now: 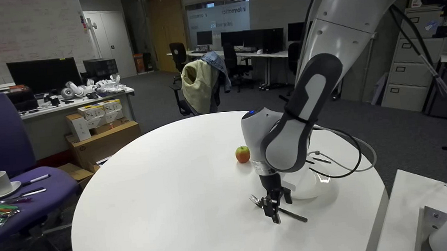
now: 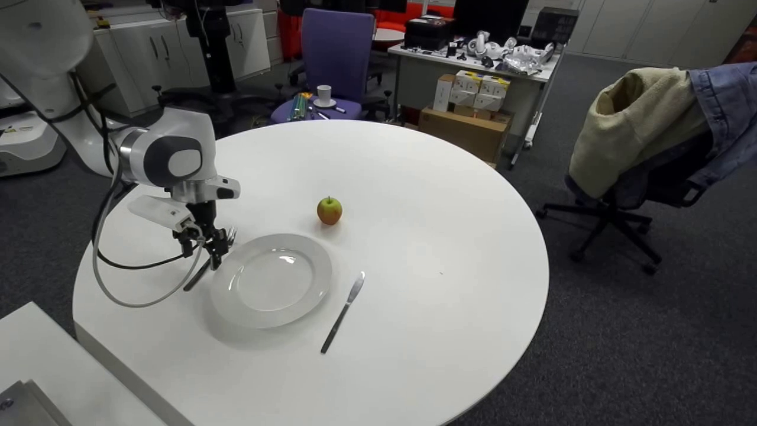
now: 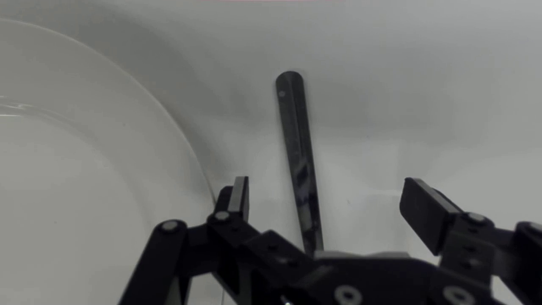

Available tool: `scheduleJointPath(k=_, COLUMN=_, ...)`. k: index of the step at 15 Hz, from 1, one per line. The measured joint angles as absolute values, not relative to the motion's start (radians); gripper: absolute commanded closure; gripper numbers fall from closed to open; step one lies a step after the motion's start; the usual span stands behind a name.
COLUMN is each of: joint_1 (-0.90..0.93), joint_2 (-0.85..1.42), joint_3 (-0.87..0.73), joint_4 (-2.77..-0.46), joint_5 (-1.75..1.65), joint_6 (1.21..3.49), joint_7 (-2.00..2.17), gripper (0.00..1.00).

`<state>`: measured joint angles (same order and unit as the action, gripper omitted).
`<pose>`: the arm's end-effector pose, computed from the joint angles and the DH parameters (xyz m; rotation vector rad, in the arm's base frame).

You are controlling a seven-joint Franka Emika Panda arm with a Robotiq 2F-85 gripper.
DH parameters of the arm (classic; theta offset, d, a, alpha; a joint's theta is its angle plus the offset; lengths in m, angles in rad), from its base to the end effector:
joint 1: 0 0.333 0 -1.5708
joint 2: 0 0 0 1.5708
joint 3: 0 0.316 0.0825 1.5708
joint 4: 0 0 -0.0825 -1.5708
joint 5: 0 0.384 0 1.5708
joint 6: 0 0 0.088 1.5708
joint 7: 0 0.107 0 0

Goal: Put the silver fork on the plate.

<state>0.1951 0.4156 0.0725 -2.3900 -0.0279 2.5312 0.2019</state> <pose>0.4461 0.1259 0.1272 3.0639 0.1359 -0.4158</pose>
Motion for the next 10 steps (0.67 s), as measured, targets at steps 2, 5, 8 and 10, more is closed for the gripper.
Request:
scheduleJointPath(k=2, joint_1=0.195, joint_2=0.42, joint_3=0.07, joint_4=-2.39, joint_5=-0.028, joint_6=2.531, joint_7=0.202, gripper=0.29)
scheduleJointPath(k=5, joint_1=0.195, joint_2=0.43, joint_3=0.067, joint_4=-2.389, joint_5=-0.028, joint_6=2.531, joint_7=0.202, gripper=0.53)
scheduleJointPath(k=8, joint_1=0.195, joint_2=0.428, joint_3=0.066, joint_4=-2.381, joint_5=-0.028, joint_6=2.521, joint_7=0.202, gripper=0.62)
scheduleJointPath(k=10, joint_1=0.195, joint_2=0.426, joint_3=0.065, joint_4=-2.375, joint_5=-0.028, joint_6=2.509, joint_7=0.202, gripper=0.63)
